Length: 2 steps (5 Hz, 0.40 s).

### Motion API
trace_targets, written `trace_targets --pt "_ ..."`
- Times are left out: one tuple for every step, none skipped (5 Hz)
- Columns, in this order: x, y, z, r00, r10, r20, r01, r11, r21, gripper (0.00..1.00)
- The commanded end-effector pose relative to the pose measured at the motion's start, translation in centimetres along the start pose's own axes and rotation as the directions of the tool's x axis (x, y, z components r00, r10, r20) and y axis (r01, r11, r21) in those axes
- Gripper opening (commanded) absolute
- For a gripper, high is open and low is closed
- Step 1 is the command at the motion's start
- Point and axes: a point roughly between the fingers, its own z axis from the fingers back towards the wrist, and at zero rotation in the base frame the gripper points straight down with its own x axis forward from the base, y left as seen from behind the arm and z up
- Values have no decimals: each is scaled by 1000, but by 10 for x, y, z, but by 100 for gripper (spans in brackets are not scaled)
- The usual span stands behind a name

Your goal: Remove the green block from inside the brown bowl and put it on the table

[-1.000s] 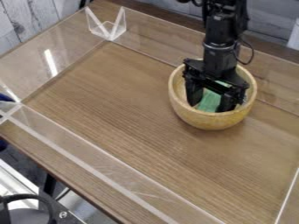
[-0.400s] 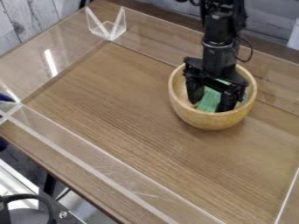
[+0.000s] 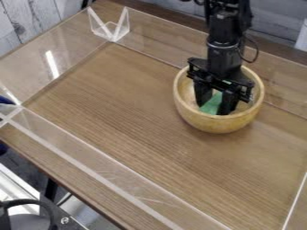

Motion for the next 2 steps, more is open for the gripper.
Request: trace_targets --pt "15 1 49 991 -6 132 5 1000 3 0" --pt "18 0 88 978 -3 207 0 1000 11 0"
